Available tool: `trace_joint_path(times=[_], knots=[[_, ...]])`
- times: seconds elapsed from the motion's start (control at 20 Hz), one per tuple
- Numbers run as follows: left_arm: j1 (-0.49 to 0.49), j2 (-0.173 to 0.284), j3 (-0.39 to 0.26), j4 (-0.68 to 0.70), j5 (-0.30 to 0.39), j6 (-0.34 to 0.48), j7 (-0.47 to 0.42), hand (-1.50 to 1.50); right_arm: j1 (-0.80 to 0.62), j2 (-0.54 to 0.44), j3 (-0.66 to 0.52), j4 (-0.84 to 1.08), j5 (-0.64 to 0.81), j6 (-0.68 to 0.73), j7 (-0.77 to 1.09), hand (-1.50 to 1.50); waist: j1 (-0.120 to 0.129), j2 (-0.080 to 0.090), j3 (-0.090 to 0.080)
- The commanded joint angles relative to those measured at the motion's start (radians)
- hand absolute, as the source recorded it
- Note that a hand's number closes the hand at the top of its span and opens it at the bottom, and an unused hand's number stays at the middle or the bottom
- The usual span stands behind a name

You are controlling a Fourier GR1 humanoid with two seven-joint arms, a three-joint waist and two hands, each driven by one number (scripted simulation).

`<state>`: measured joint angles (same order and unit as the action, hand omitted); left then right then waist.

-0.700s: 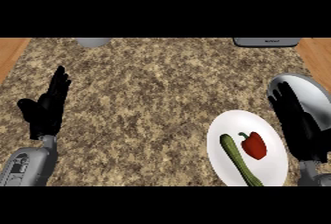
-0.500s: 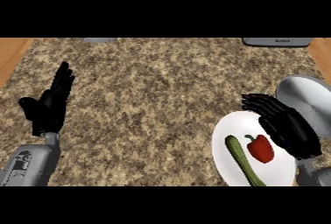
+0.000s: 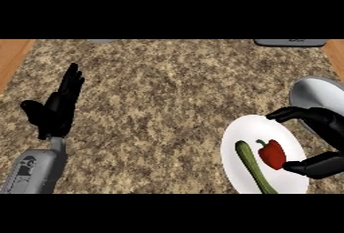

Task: Pick the bell pepper from the plate and place it in the pan

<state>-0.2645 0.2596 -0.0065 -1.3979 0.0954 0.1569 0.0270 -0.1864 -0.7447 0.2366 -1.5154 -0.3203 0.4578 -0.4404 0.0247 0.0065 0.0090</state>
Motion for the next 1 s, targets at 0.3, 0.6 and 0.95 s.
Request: trace_joint_path(times=[0.3,0.6,0.95], knots=[[0.005,-0.003,-0.010,-0.031,0.001,-0.009,0.024,0.00,-0.127,-0.353,-0.117,0.210,0.288,0.202,-0.471,-1.50,0.010,0.004,-0.004],[0.020,-0.001,0.002,-0.005,-0.012,-0.011,-0.004,0.00,-0.240,-0.426,-0.033,0.243,0.408,0.179,-0.501,-1.50,0.007,0.002,-0.008],[0.008,0.014,0.036,0.008,0.023,-0.057,0.003,0.00,-0.374,-0.352,0.022,0.222,0.451,0.118,-0.445,-1.50,-0.005,-0.002,-0.009]])
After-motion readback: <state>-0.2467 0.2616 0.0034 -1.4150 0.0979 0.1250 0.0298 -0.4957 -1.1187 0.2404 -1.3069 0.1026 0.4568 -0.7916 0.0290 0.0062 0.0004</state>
